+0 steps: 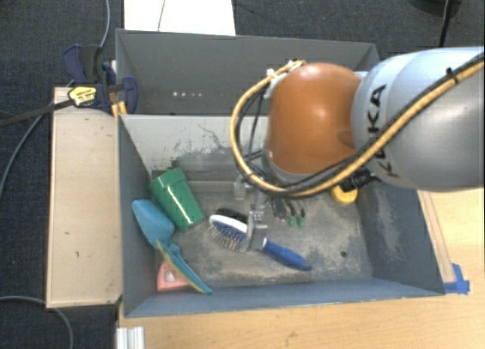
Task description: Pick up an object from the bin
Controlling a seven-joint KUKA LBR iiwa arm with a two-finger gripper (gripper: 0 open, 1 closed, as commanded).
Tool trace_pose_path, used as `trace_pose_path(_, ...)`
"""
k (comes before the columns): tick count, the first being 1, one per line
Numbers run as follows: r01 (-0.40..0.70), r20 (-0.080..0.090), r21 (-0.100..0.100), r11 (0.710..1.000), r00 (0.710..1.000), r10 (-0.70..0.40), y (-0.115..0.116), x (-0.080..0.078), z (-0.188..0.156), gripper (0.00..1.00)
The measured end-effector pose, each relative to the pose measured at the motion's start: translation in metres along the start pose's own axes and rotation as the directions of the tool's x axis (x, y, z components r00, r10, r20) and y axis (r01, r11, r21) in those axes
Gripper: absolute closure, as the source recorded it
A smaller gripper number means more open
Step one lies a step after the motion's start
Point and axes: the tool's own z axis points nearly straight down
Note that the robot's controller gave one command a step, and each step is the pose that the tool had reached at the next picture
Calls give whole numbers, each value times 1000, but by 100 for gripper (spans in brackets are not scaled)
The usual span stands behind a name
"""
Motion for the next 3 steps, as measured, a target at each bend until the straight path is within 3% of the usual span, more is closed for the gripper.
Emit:
trace_pose_path(1,-5,8,-1,1000,1000,5,-1,-2,-5,0)
trace_pose_path(2,-58,5,-2,998,998,58,-45,-8,68,0)
trace_pose_path(3,-81,2,-1,997,997,81,-51,-7,79,0)
